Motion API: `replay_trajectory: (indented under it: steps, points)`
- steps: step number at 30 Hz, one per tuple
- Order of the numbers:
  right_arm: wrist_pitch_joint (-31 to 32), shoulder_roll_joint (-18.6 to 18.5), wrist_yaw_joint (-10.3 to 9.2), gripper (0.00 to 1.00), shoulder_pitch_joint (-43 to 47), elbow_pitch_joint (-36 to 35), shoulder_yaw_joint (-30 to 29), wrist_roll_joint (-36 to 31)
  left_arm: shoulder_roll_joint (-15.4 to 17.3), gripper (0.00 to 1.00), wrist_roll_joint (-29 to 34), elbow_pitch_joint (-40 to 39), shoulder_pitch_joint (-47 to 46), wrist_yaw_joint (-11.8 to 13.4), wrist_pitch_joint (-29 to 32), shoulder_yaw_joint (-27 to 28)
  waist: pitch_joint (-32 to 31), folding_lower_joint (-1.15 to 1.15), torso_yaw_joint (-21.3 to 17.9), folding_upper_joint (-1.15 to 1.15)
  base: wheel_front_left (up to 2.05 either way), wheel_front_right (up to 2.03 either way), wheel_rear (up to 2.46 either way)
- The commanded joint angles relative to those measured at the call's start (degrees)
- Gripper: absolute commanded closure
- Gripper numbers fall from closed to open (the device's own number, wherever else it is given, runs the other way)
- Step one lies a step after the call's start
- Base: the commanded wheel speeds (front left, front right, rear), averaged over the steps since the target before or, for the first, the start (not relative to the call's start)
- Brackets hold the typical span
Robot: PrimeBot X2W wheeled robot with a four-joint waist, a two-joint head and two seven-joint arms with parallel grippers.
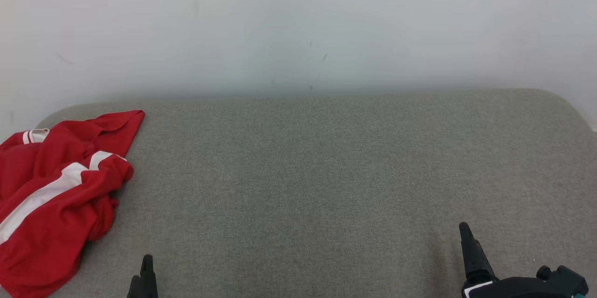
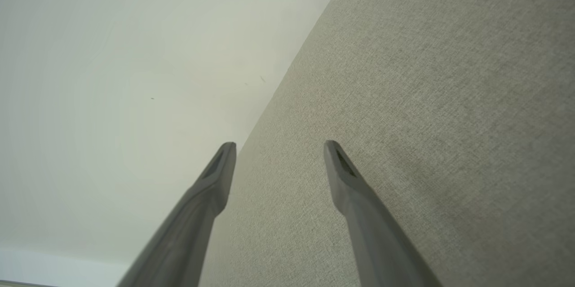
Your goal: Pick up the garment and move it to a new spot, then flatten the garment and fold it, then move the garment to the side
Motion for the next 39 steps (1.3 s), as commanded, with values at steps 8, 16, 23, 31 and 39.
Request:
replay_trajectory:
  steps: [8, 16, 23, 31, 39]
  points:
    - [-2.0, -0.4, -0.05, 0.0, 0.3, -0.9, -0.2, -11.5, 0.4, 0.0, 13.0, -0.8, 0.7, 0.4, -2.0, -2.1, -0.6, 0.0, 0.0, 0.0, 0.0, 0.0, 0.0]
    - [-3.4, 0.1, -0.05, 0.0, 0.9, 0.1, -0.5, -20.5, 0.4, 0.0, 21.8, -0.8, 1.5, 1.6, -3.4, -3.0, -1.1, 0.0, -0.1, 0.0, 0.0, 0.0, 0.0]
    - [-4.6, 0.3, -0.06, 0.0, 0.6, 1.9, -0.5, -27.0, 0.5, 0.0, 28.7, -0.9, 1.8, 2.3, -4.6, -3.5, -1.6, 0.0, -0.1, 0.0, 0.0, 0.0, 0.0]
    - [-5.8, 0.3, -0.07, 0.0, 0.6, 3.0, 0.2, -32.1, 0.7, 0.0, 34.9, -0.9, 2.5, 2.4, -5.8, -4.0, -2.2, 0.0, -0.1, 0.0, 0.0, 0.0, 0.0]
    - [-6.8, 0.3, -0.08, 0.0, 0.5, 4.7, 0.6, -36.2, 1.0, 0.0, 40.2, -0.5, 2.9, 2.7, -6.9, -4.4, -2.7, 0.0, -0.2, 0.0, 0.0, 0.0, 0.0]
